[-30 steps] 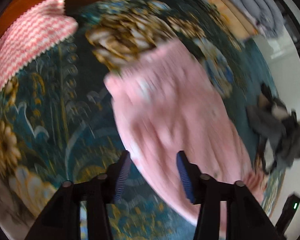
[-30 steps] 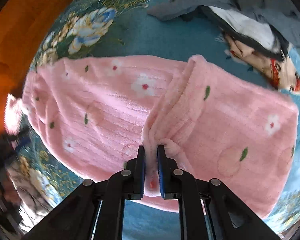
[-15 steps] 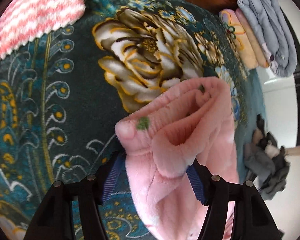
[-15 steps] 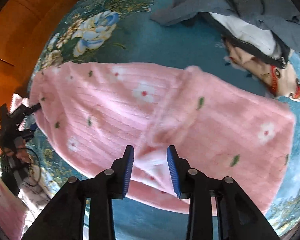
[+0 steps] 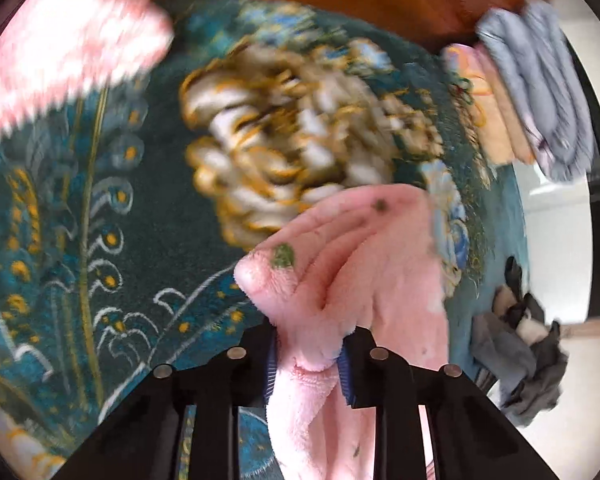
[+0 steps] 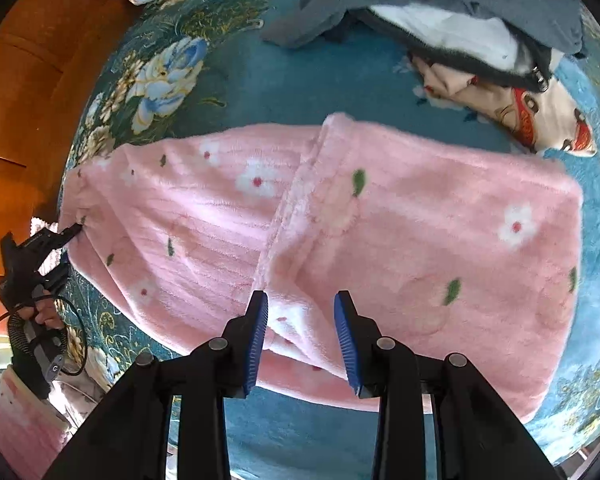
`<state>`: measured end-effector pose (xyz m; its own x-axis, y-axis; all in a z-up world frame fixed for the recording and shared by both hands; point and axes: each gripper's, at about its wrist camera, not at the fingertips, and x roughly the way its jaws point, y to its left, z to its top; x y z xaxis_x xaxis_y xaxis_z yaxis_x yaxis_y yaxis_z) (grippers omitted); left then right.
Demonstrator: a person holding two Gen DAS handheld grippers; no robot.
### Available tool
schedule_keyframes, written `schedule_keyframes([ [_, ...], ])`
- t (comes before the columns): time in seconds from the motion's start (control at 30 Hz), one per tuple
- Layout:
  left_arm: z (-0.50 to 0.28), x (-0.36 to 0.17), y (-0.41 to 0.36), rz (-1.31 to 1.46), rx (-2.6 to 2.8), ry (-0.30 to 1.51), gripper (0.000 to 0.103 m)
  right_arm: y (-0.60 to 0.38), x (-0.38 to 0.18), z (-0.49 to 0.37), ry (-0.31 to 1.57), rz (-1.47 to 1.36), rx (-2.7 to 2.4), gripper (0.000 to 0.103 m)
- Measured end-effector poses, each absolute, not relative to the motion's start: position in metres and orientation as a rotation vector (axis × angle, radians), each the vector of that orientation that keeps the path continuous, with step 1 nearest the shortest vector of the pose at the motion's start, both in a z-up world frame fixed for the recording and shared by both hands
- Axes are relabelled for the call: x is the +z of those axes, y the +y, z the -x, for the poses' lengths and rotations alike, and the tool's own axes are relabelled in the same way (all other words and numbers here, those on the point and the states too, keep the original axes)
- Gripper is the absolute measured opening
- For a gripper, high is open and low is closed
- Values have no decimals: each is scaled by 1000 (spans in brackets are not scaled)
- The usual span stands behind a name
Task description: Fold clothes
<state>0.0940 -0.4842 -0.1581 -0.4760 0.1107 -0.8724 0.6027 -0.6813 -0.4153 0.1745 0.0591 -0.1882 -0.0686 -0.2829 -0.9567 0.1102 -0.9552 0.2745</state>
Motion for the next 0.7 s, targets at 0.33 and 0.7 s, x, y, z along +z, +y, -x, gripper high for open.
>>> schedule_keyframes([
  [0.33, -71, -5, -234, -1392, -2863, 270, 25, 167, -168, -179, -424, -1904, -2194, 35],
  [0.7, -116, -103, 14, -1936, -2849, -143, 25, 317, -170, -203, -721, -1884, -2275, 35],
])
